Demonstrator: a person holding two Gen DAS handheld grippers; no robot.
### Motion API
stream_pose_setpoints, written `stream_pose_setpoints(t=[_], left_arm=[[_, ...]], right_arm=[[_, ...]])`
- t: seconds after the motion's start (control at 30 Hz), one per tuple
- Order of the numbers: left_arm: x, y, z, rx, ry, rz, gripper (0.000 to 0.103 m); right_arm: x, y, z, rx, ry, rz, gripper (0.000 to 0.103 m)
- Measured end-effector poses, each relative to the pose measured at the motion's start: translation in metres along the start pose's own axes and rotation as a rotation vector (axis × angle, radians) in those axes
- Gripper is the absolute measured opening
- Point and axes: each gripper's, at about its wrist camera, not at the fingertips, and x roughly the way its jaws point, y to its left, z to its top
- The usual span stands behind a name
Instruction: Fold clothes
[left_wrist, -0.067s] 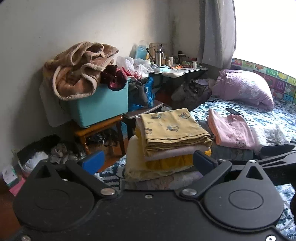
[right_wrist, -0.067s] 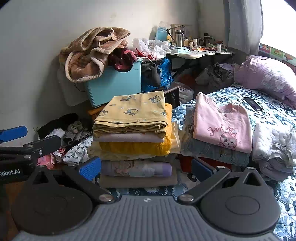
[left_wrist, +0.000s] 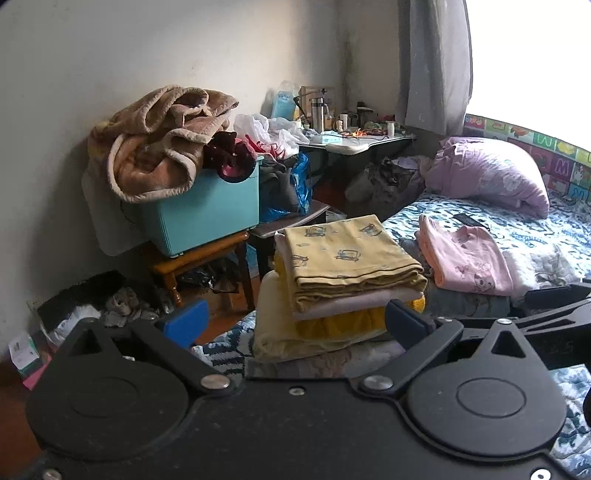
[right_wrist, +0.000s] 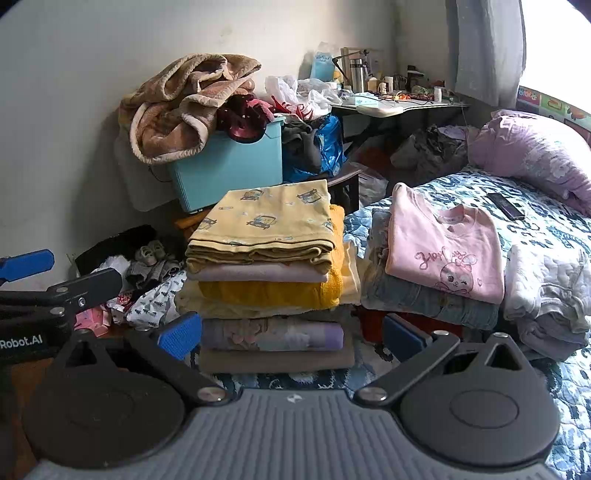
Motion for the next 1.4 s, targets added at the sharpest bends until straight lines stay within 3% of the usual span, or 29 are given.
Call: stream_pose_setpoints(t=[0.5,1.4], left_arm=[[0.0005,0.0032,-0.003,0.037,-0.041,0.021,0.103],[0.0025,0.0046,-0.001,0.033,-0.043,0.005,0.103]], right_arm=[[0.0007,0.0027,-0.0028,0.005,0.012,-0.006,0.103],[0.0029,0.0044,-0.0011,0.007,0.01,-0.011,0.103]])
